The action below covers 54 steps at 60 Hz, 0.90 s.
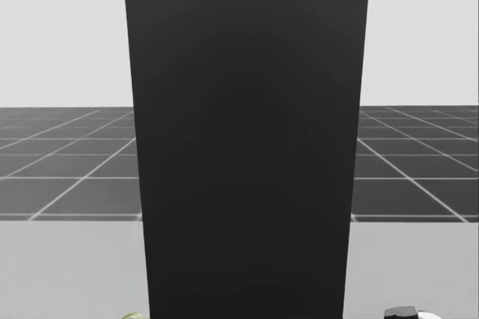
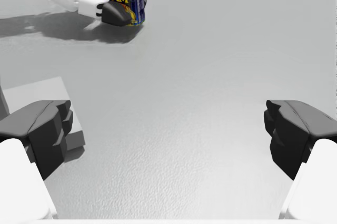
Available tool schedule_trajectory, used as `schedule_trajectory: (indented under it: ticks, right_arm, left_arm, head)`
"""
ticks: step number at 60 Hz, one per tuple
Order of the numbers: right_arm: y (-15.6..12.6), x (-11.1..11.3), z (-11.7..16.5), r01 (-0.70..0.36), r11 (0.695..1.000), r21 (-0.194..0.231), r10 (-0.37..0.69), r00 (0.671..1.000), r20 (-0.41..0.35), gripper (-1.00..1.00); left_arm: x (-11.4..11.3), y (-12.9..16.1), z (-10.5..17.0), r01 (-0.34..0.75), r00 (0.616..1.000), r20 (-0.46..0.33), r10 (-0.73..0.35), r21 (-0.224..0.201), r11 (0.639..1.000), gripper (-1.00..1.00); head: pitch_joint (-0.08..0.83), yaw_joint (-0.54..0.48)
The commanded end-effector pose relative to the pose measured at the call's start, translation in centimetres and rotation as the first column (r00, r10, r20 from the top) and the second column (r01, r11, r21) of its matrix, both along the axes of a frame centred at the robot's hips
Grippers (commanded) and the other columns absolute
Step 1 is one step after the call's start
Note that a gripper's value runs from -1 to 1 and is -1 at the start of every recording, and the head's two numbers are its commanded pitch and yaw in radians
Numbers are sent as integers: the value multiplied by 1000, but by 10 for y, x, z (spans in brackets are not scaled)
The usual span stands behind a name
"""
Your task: Reach around the screen and pick up the object behind it.
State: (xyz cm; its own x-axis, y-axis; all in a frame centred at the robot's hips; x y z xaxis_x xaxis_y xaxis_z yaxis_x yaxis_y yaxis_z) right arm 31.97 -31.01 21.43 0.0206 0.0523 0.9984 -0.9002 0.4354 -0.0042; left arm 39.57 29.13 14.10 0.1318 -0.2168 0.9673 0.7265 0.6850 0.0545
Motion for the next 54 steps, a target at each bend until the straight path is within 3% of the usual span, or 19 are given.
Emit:
schedule_trajectory:
  ticks: [1,14,24,26,35,41,49,54]
  right_arm:
    - [-2,1,1,3,1000,6,-3,1000,1,-1000]
    - [-2,1,2,8,1000,11,-9,1000,7,-1000]
    - [-2,2,2,19,1000,21,-20,1000,19,-1000]
    - [-2,2,2,20,1000,22,-21,1000,20,-1000]
    - [-2,3,1,25,999,26,-26,999,24,-1000]
    - [-2,4,0,40,999,31,-41,998,48,-1000]
    - [-2,9,-2,109,992,68,-116,987,114,-1000]
    - [-2,12,-2,145,985,89,-157,977,144,-1000]
  left_arm:
    - [4,64,32,-159,983,85,160,-16,987,1000]
    - [-1,139,42,-366,919,127,373,-73,928,1000]
    - [-5,171,67,-457,865,179,469,-103,883,1000]
    - [-6,175,78,-468,853,192,485,-126,875,1000]
    - [-10,180,124,-487,811,283,512,-159,859,1000]
    - [-9,176,157,-498,761,353,544,-219,839,1000]
    - [-10,162,196,-486,708,423,566,-289,825,1000]
    - [-12,156,214,-469,695,453,559,-304,829,1000]
  head:
    - [67,14]
    - [61,18]
    - [57,18]
    - [57,17]
    - [58,19]
    - [58,20]
    - [58,19]
    - [58,19]
